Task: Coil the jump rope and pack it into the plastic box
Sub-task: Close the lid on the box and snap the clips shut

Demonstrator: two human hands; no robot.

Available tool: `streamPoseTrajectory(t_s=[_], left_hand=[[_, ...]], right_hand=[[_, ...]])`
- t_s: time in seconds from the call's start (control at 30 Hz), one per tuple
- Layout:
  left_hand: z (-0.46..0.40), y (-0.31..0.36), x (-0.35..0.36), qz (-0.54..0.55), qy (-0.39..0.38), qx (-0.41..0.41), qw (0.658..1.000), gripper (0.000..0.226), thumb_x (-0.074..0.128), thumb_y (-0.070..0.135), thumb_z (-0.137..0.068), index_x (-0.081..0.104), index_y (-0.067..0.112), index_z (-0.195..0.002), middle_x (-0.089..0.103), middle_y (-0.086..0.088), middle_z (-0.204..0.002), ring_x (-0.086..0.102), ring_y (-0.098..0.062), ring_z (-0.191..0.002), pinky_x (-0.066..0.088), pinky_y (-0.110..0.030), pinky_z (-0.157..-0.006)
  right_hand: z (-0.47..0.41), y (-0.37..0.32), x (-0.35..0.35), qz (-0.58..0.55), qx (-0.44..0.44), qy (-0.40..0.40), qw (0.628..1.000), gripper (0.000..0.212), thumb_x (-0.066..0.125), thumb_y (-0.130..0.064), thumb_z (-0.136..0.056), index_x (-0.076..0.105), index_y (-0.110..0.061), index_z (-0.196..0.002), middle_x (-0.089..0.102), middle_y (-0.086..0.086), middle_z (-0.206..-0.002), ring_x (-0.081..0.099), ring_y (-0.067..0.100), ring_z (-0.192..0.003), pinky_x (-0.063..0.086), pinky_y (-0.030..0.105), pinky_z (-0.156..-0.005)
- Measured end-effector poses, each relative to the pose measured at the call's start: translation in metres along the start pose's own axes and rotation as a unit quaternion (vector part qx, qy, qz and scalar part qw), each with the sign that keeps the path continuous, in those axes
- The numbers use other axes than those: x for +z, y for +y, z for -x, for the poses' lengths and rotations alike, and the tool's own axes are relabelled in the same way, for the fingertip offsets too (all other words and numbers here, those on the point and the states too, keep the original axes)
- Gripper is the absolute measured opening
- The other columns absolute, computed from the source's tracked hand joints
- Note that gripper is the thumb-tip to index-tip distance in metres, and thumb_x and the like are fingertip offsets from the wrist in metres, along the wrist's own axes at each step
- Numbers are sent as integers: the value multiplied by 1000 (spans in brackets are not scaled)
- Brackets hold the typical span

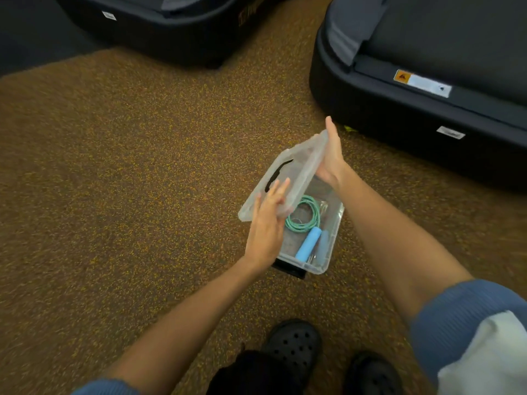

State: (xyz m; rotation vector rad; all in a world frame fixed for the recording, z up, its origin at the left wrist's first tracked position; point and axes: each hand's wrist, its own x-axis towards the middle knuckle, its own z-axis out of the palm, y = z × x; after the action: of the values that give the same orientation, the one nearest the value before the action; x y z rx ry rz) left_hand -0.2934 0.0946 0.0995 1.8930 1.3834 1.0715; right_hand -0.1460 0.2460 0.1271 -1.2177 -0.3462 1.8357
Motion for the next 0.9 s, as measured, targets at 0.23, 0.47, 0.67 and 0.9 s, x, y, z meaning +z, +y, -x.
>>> streamPoseTrajectory(t_s=[0.23, 0.47, 0.67, 0.9], left_hand=[[17, 5, 17, -72, -115, 79, 988, 76, 49, -15, -83, 23, 20, -145, 25, 9, -152, 22, -17, -145, 7, -53, -118], [23, -14, 25, -177, -204, 163, 949, 41, 67, 0, -81, 37, 21, -98, 19, 1, -156, 13, -23, -146, 13, -60, -115], [26, -17, 35, -204, -230, 179, 935, 55, 66, 29, -77, 38, 21, -124, 34, -4, -151, 25, -28, -141, 18, -63, -111], [38, -31, 38, -276, -273, 182, 903, 91, 70, 30, -80, 13, 23, -150, 21, 4, -157, 12, -20, -147, 5, -57, -116]], right_hand=[[14, 12, -29, 66, -70, 78, 992, 26, 45, -35, -99, 59, -13, -101, 67, 13, -100, 66, 26, -90, 53, 43, -89], [14, 27, -56, 202, -183, 230, 934, 27, 49, -20, -95, 53, -12, -122, 59, 6, -116, 59, 20, -103, 51, 32, -86], [12, 40, -76, 288, -212, 233, 904, 26, 45, -26, -99, 50, -15, -122, 56, 3, -116, 57, 17, -103, 50, 32, -85], [10, 59, -90, 408, -265, 231, 843, 30, 38, -24, -103, 53, -5, -121, 60, 14, -117, 58, 25, -106, 48, 43, -96]])
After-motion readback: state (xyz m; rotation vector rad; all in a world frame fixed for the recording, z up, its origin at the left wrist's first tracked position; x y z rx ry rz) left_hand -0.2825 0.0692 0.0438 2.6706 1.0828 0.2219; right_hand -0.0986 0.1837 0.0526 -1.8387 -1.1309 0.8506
